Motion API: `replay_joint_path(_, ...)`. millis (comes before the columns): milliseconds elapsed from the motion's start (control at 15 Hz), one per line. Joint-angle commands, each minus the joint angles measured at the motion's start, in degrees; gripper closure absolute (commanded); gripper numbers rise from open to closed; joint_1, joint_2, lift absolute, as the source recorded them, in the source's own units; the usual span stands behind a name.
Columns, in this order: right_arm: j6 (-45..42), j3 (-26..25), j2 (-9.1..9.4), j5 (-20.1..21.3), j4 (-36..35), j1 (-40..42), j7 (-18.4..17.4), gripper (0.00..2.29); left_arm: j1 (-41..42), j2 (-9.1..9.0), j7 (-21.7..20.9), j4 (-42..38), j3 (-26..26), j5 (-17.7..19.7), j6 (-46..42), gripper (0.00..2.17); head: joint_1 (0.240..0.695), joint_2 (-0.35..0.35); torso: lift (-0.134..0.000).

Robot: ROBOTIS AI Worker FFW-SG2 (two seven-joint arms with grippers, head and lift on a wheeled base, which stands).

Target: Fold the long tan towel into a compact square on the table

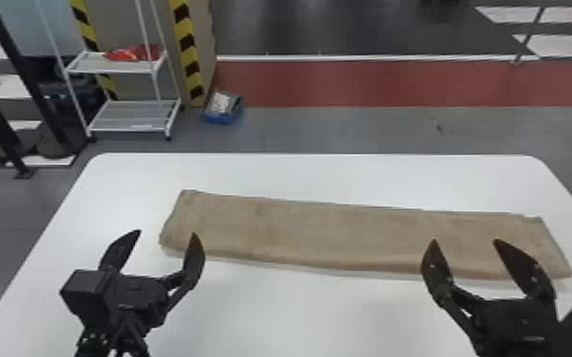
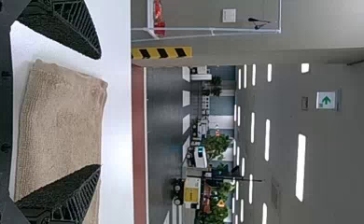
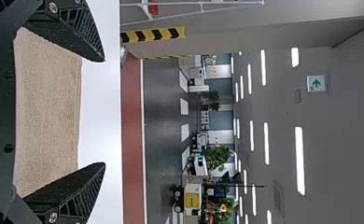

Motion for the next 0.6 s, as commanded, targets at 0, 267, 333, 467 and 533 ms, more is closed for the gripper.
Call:
replay_joint_path(0, 0.00, -0.08, 0.05, -0.08, -0.05, 0.06, 0.01, 0.09, 0.00, -0.01, 0.02, 0.07, -0.19, 0.00, -0.72, 0.04, 0.695, 0.017, -0.113)
replay_joint_path(267, -0.18, -0.08, 0.05, -0.08, -0.05, 0.06, 0.01, 0.09, 0.09, -0.01, 0.02, -0.10, -0.19, 0.00, -0.90, 0.04, 0.695, 0.014, -0.113)
replay_joint_path(333, -0.18, 0.01, 0.05, -0.08, -0.14, 0.14, 0.01, 0.09, 0.18, -0.01, 0.02, -0.28, -0.11, 0.00, -0.90, 0.04, 0.695, 0.013, -0.113)
replay_joint_path(467, -0.18, 0.01, 0.05, -0.08, -0.32, 0.23, 0.01, 0.09, 0.44, -0.01, 0.02, -0.72, 0.07, 0.09, -0.90, 0.04, 0.695, 0.014, -0.113)
replay_joint_path(533, -0.18, 0.01, 0.05, -0.08, -0.49, 0.32, 0.01, 0.09, 0.53, -0.01, 0.02, -0.98, 0.07, 0.09, -0.90, 0.04, 0.695, 0.015, -0.113)
